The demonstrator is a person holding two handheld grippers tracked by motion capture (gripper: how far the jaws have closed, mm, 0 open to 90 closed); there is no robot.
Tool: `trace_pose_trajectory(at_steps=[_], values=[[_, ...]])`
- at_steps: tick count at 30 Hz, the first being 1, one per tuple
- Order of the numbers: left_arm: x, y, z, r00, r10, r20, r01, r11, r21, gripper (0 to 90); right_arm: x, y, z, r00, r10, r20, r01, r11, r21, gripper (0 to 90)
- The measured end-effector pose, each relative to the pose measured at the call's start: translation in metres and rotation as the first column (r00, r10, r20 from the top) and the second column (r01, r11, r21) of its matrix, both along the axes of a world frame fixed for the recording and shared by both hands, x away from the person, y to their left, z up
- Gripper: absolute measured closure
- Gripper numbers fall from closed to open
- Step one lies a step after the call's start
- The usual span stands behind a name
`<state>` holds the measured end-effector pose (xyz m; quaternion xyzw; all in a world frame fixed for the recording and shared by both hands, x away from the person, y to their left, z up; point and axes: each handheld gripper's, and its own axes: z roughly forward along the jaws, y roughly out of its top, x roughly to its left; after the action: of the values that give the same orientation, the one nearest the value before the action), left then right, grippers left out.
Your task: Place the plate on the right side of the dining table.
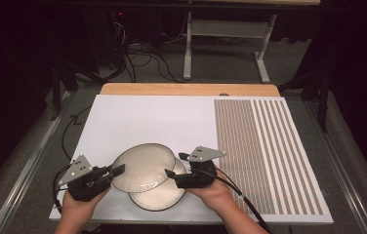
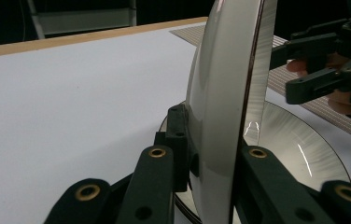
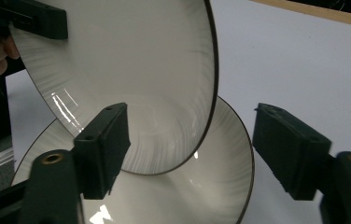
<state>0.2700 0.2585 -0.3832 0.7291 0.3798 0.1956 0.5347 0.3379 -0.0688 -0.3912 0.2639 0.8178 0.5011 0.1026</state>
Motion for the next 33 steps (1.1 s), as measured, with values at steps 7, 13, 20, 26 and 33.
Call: trace_pose_trajectory(at_steps=[7,13,20,26,33], values=[[-0.001,0.0,0.0,1.0,-0.003,0.007,0.003,1.0,0.005,80.7,0.012,0.013,-0.008,0.9984,0.013,-0.055,-0.012,1.0,0.023,53.4],[0.001,0.0,0.0,1.0,0.0,-0.003,0.0,1.0,-0.004,80.6,0.017,0.013,-0.015,0.9948,0.016,-0.101,-0.014,1.0,0.015,66.3],[0.001,0.001,0.0,0.9999,0.001,-0.012,-0.001,1.0,-0.006,80.6,0.021,0.008,-0.015,0.9883,0.032,-0.149,-0.025,0.999,0.045,83.4],[0.003,0.0,-0.002,0.999,0.005,-0.044,-0.006,0.9996,-0.027,80.7,0.022,0.006,-0.014,0.9847,0.023,-0.173,-0.012,0.998,0.066,84.7],[0.003,-0.006,0.005,0.9998,-0.001,-0.021,0.001,0.9993,-0.038,80.6,0.018,-0.002,-0.003,0.9911,0.024,-0.131,-0.014,0.997,0.079,85.3]])
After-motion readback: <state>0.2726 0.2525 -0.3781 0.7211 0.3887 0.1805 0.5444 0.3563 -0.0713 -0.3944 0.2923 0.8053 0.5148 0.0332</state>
